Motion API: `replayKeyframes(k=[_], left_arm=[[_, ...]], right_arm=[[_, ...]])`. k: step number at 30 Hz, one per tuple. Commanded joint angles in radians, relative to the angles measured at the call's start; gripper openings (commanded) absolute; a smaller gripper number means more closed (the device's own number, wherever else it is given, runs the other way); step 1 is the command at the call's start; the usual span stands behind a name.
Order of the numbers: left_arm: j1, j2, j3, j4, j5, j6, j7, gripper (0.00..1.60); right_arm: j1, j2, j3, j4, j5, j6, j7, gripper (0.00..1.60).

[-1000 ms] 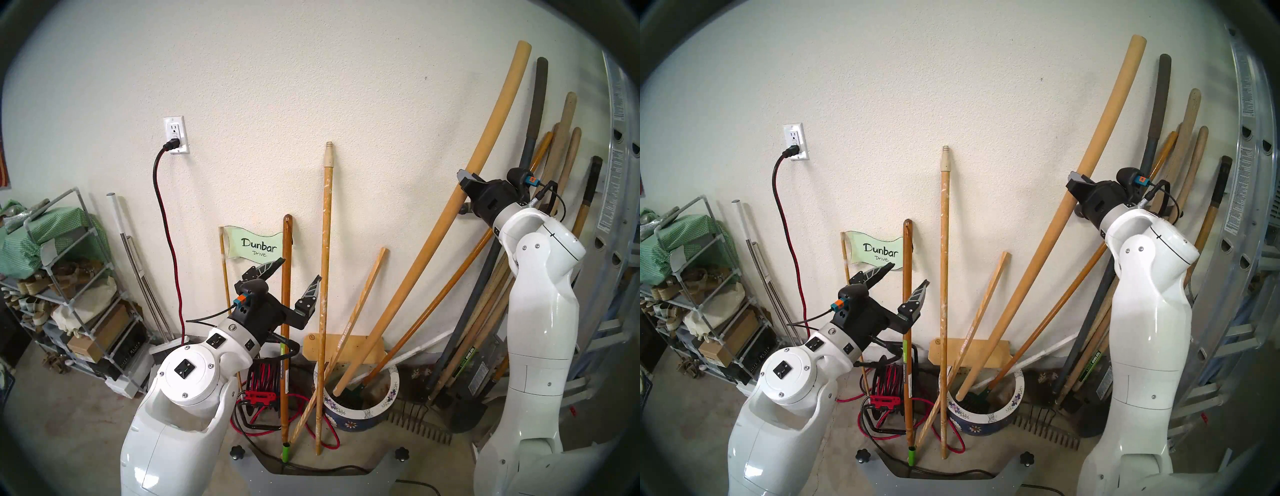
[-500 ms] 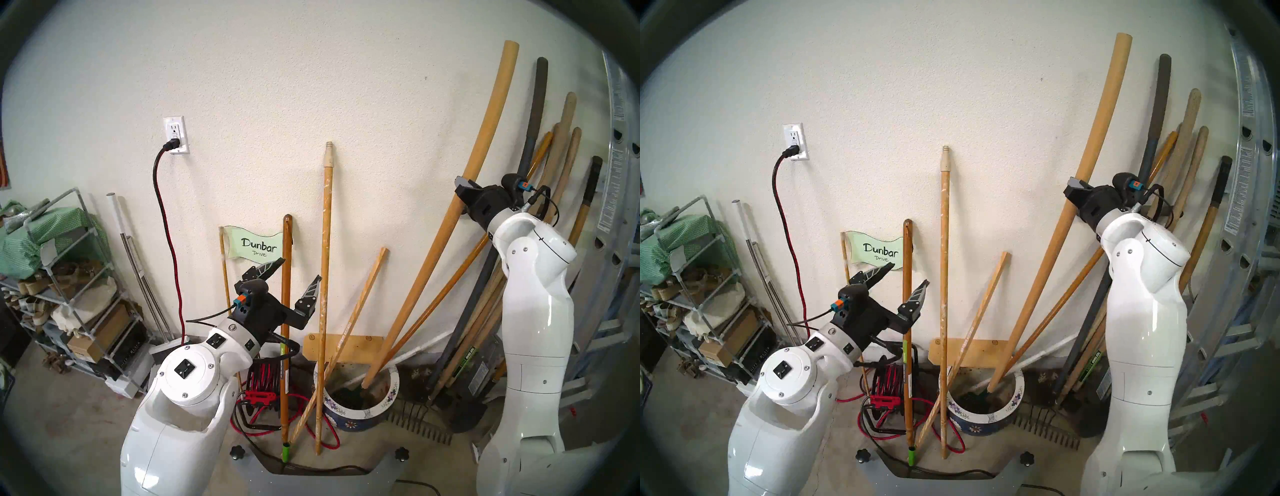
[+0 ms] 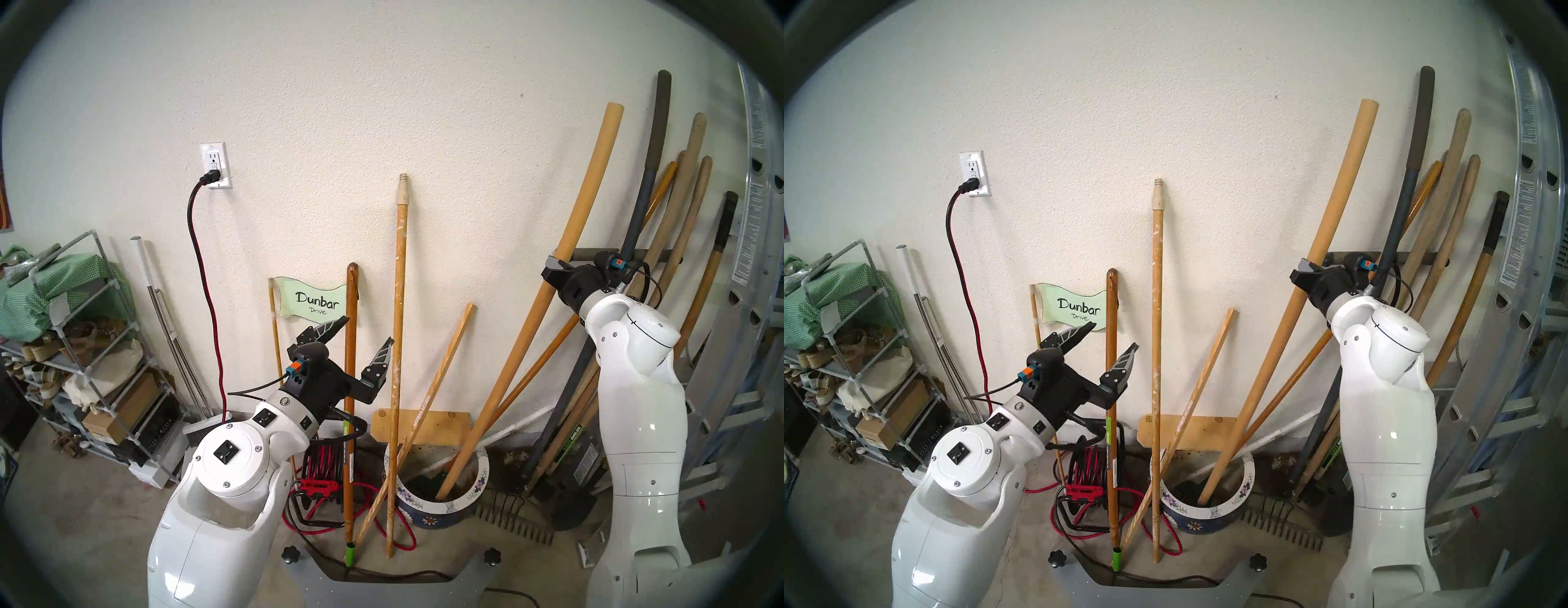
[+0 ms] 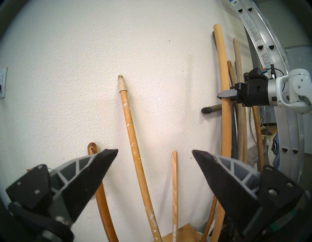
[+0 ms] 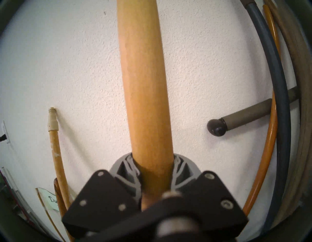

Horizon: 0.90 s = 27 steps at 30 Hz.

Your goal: Put wooden sticks into the pot

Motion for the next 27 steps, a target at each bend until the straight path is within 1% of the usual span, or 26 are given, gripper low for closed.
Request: replayKeyframes(k=[1, 7, 8, 10, 13, 16, 21, 22, 23, 26, 27], left_arm=[[0.000, 0.000, 0.000, 0.000, 0.000, 0.000, 0.000, 1.60], [0.000, 0.000, 0.000, 0.000, 0.000, 0.000, 0.000, 1.60], [0.000, 0.000, 0.000, 0.000, 0.000, 0.000, 0.000, 1.60], [0.000, 0.000, 0.000, 0.000, 0.000, 0.000, 0.000, 1.60], [0.000, 0.000, 0.000, 0.000, 0.000, 0.000, 0.000, 1.60], [0.000, 0.000, 0.000, 0.000, 0.000, 0.000, 0.000, 1.60], [0.000, 0.000, 0.000, 0.000, 0.000, 0.000, 0.000, 1.60], [0.000, 0.000, 0.000, 0.000, 0.000, 0.000, 0.000, 1.60], [0.000, 0.000, 0.000, 0.000, 0.000, 0.000, 0.000, 1.60], [0.000, 0.000, 0.000, 0.000, 0.000, 0.000, 0.000, 1.60], [0.000, 0.000, 0.000, 0.000, 0.000, 0.000, 0.000, 1.60]], right_arm=[[-0.003, 0.008, -0.007, 0.029, -0.036, -0.058, -0.006, 0.00], [0.011, 0.006, -0.014, 0.102, -0.063, -0.094, -0.008, 0.00], [0.011, 0.006, -0.014, 0.102, -0.063, -0.094, -0.008, 0.00], [0.030, 0.000, -0.026, 0.138, -0.075, -0.112, -0.012, 0.00], [0.040, -0.003, -0.039, 0.160, -0.089, -0.129, -0.018, 0.00], [0.064, -0.013, -0.065, 0.205, -0.109, -0.152, -0.029, 0.00], [0.111, -0.029, -0.089, 0.285, -0.123, -0.173, -0.042, 0.00], [0.121, -0.032, -0.093, 0.304, -0.124, -0.176, -0.044, 0.00], [0.137, -0.050, -0.082, 0.322, -0.102, -0.156, -0.048, 0.00], [0.155, -0.051, -0.095, 0.353, -0.110, -0.166, -0.051, 0.00], [0.176, -0.056, -0.106, 0.387, -0.120, -0.175, -0.057, 0.00]])
